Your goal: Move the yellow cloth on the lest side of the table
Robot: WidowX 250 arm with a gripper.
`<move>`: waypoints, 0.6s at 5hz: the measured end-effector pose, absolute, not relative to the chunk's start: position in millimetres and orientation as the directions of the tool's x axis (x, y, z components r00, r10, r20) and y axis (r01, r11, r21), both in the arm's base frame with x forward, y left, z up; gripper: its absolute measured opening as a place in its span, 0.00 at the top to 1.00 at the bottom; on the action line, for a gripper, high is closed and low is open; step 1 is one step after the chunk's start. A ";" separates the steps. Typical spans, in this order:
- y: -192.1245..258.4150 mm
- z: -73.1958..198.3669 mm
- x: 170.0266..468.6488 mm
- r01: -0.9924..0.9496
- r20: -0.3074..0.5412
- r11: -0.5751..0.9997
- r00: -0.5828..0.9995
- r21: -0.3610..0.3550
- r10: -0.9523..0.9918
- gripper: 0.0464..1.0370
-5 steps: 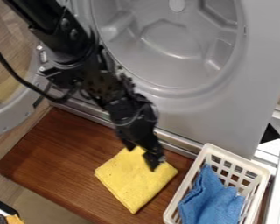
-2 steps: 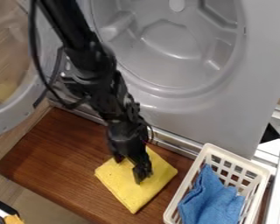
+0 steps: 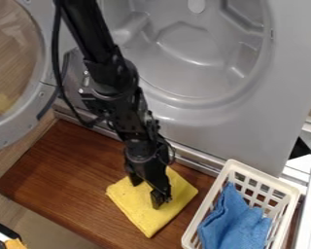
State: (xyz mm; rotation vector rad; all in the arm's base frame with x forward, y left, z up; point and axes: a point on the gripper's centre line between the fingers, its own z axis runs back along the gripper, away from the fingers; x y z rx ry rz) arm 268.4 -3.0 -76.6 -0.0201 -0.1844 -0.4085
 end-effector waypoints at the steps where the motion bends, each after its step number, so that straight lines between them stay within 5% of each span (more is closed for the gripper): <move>1: 21.8 -76.5 270.0 0.332 0.186 0.943 0.926 0.020 -0.329 0.04; 3: 80.3 -77.4 283.4 0.204 0.190 0.978 0.960 0.039 -0.207 0.04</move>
